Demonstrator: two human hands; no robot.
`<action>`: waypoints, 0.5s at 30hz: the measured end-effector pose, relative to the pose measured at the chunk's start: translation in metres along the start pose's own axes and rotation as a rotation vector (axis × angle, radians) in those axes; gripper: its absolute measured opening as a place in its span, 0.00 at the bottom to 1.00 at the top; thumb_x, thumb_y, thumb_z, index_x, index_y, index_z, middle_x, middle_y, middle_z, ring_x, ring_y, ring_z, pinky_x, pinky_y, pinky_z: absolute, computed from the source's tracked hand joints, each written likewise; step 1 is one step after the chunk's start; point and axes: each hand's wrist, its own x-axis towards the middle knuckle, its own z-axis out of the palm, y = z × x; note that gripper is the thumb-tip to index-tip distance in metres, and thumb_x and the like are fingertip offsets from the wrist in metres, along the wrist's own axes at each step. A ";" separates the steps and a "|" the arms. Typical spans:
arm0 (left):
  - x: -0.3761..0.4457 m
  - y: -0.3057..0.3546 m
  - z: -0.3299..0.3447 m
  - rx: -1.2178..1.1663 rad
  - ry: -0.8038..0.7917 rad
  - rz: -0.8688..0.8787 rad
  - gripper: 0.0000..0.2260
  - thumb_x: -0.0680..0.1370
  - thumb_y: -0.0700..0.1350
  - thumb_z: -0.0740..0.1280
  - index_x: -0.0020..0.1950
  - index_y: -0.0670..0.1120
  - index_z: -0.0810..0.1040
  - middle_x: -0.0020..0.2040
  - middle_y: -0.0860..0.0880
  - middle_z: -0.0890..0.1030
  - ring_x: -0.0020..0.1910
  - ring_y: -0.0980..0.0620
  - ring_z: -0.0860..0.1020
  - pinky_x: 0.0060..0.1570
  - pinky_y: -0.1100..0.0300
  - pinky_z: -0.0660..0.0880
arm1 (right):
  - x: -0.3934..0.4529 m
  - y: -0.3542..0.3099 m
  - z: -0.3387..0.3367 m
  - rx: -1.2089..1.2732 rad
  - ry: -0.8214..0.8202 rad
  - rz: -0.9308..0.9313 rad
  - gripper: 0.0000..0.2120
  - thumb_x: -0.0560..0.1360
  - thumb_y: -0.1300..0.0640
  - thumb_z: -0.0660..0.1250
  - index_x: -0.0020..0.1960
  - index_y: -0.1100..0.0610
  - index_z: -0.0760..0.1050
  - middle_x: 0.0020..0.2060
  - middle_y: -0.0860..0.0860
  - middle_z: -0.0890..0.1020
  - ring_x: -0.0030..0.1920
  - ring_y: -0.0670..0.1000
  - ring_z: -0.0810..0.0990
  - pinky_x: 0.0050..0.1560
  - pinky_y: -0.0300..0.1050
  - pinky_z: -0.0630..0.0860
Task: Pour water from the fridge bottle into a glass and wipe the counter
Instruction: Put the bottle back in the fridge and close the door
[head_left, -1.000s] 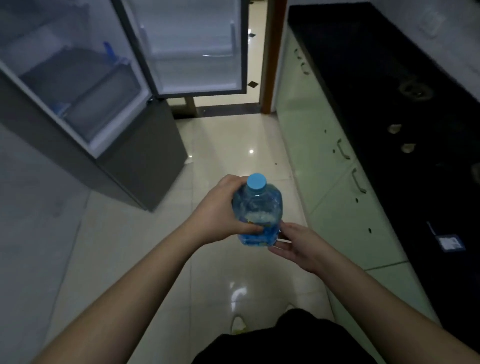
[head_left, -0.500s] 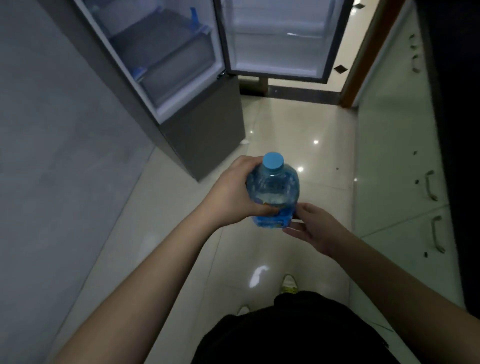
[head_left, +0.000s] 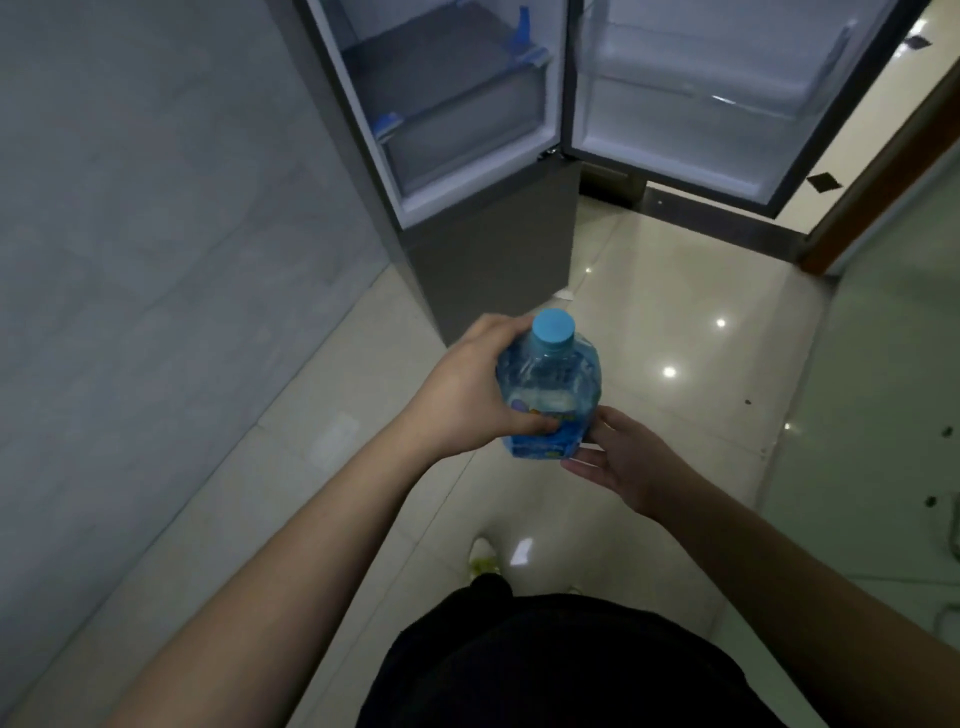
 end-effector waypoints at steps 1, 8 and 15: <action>0.003 -0.003 -0.002 -0.003 0.013 -0.008 0.39 0.62 0.51 0.82 0.69 0.51 0.71 0.58 0.55 0.72 0.53 0.65 0.69 0.52 0.80 0.65 | 0.005 -0.005 0.004 -0.012 -0.003 0.003 0.12 0.82 0.54 0.61 0.63 0.57 0.73 0.54 0.57 0.82 0.52 0.54 0.84 0.51 0.46 0.82; 0.030 -0.050 -0.028 -0.047 0.066 -0.100 0.38 0.62 0.55 0.81 0.69 0.55 0.69 0.59 0.60 0.71 0.53 0.67 0.70 0.51 0.78 0.68 | 0.053 -0.035 0.040 -0.074 -0.016 0.036 0.13 0.82 0.54 0.60 0.62 0.58 0.74 0.53 0.57 0.82 0.53 0.56 0.83 0.52 0.48 0.81; 0.064 -0.094 -0.082 -0.097 0.094 -0.086 0.40 0.62 0.57 0.79 0.70 0.54 0.66 0.64 0.57 0.72 0.57 0.63 0.72 0.58 0.69 0.72 | 0.099 -0.076 0.100 -0.009 -0.021 0.101 0.11 0.81 0.60 0.63 0.62 0.60 0.75 0.56 0.60 0.81 0.55 0.58 0.81 0.52 0.49 0.81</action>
